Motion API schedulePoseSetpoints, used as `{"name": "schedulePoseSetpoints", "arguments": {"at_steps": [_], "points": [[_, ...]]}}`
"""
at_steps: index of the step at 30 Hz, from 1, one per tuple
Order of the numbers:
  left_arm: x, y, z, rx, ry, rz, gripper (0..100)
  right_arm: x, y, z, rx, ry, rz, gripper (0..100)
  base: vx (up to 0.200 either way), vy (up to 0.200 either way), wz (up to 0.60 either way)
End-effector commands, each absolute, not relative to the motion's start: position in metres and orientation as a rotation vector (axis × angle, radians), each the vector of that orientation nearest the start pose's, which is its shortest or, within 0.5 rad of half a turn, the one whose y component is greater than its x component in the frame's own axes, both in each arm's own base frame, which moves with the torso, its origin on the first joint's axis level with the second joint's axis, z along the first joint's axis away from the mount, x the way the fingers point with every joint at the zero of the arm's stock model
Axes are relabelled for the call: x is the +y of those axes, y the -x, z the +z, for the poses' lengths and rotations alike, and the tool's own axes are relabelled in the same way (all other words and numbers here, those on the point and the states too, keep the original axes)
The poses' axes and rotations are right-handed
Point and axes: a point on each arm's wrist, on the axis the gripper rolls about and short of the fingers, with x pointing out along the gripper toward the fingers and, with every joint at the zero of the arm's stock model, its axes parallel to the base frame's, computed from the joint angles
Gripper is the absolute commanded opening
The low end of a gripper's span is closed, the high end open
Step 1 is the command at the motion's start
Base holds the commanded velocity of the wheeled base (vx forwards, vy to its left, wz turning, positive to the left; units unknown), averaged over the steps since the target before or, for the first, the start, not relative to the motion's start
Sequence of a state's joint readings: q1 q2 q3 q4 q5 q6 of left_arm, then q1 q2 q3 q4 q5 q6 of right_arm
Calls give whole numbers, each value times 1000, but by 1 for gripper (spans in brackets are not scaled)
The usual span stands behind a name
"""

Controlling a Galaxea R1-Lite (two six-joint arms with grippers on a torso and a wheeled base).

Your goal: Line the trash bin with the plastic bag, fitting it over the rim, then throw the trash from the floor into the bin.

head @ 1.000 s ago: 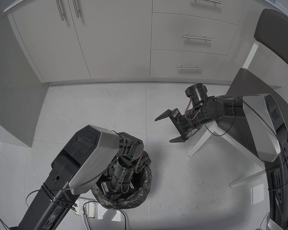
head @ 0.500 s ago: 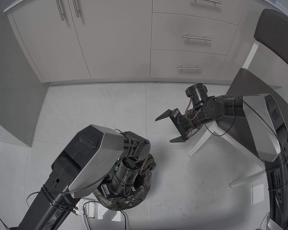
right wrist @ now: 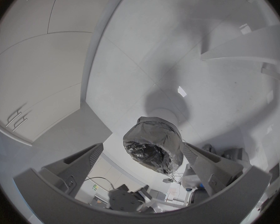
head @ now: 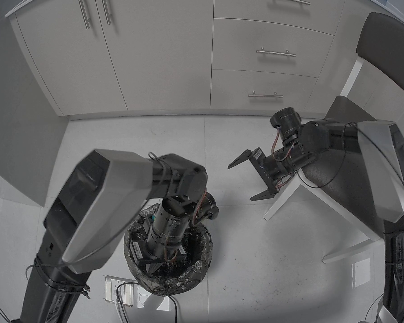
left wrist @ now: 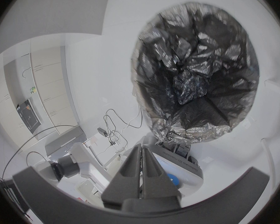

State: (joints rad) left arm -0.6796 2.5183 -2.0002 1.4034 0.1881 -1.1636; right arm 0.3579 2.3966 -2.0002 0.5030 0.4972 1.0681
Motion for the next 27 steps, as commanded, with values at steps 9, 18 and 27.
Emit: {"name": "schedulePoseSetpoints", "arguments": {"at_steps": [9,18,27], "points": [[-157,-288,208,1406,272,661,0,79,-357,251,1244,-1019,26,100,0,0,0],[-69,-241,297,1217,407,547,0,-22,-269,319,1080,-1025,-107,100,0,0,0],[-41,-178,343,1055,409,425,0,-40,-210,354,915,-1041,-138,100,0,0,0]]}}
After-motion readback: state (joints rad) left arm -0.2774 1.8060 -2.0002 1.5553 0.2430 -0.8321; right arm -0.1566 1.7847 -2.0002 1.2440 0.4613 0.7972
